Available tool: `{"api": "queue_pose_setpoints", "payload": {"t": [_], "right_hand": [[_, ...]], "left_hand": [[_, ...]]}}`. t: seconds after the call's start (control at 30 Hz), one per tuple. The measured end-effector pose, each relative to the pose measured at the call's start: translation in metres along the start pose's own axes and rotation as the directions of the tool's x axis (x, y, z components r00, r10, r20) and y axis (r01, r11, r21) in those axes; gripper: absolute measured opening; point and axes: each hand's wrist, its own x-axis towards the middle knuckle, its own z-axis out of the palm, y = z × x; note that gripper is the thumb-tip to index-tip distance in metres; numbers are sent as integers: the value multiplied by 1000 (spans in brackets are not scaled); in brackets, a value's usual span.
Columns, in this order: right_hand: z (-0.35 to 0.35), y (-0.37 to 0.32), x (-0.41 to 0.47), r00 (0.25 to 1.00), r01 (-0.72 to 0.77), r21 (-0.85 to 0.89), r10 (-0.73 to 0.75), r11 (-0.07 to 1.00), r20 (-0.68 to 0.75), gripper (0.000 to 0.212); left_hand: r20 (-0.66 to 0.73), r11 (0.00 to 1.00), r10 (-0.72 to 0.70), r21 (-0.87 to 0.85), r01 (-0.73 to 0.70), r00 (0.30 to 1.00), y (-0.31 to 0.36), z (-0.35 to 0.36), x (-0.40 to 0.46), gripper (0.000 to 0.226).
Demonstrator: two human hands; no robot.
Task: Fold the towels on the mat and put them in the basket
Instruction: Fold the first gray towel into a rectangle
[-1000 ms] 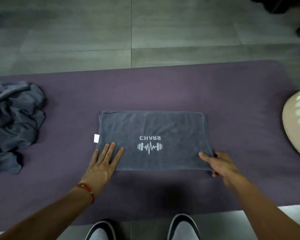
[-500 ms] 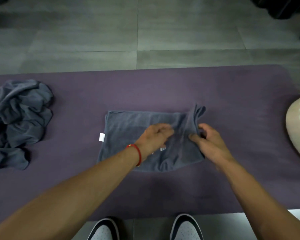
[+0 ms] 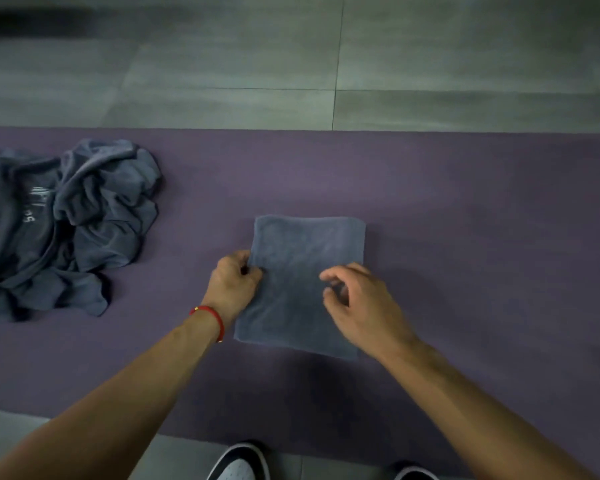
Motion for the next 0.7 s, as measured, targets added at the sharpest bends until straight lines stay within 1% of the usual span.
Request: {"api": "queue_pose_setpoints", "payload": {"t": [0.03, 0.13, 0.23, 0.33, 0.4, 0.43, 0.47, 0.5, 0.53, 0.57, 0.6, 0.63, 0.67, 0.7], "right_hand": [[3, 10, 0, 1000, 8, -77, -8, 997, -6, 28], [13, 31, -2, 995, 93, -306, -95, 947, 11, 40], [19, 35, -8, 993, 107, -418, -122, 902, -8, 43], [22, 35, -13, 995, 93, -506, -102, 858, 9, 44], [23, 37, -13, 996, 89, -561, -86, 823, 33, 44], [22, 36, -13, 996, 84, -583, -76, 808, 39, 43], [21, 34, -11, 997, 79, -603, -72, 794, 37, 43], [21, 31, -8, 996, 80, -616, -81, 784, 25, 42], [21, 27, -2, 994, 90, -620, -105, 779, 13, 44], [22, 23, 4, 991, 110, -617, -135, 779, 6, 48], [24, 21, 14, 987, 139, -612, -162, 779, 17, 55], [26, 22, 25, 983, 169, -610, -179, 774, 44, 63], [30, 25, 35, 981, 189, -616, -181, 765, 75, 69], [33, 32, 45, 981, 192, -624, -168, 758, 97, 73]], "left_hand": [[-18, 998, 26, 61, -25, 999, -7, -3, 3, 28], [-46, 986, 107, 135, -100, 993, -11, -2, 4, 31], [-96, 969, 220, 136, -206, 971, -7, -1, 4, 38], [-98, 969, 228, 118, -216, 969, -13, 0, 9, 40], [-70, 961, 237, 165, -223, 969, -19, 0, 12, 38], [-90, 929, 308, 244, -279, 947, -21, 0, 12, 41], [-123, 861, 421, 366, -353, 899, -23, 0, 11, 47], [-134, 765, 532, 499, -407, 836, -24, 2, 11, 54], [-110, 666, 622, 595, -450, 775, -21, 4, 9, 59], [-39, 576, 680, 647, -500, 732, -16, 8, 8, 60], [54, 493, 703, 681, -541, 709, -11, 14, 9, 59], [135, 430, 692, 711, -556, 709, -10, 22, 10, 59], [190, 402, 653, 734, -548, 733, -12, 29, 15, 60], [221, 404, 599, 747, -528, 770, -17, 35, 20, 62]]}}
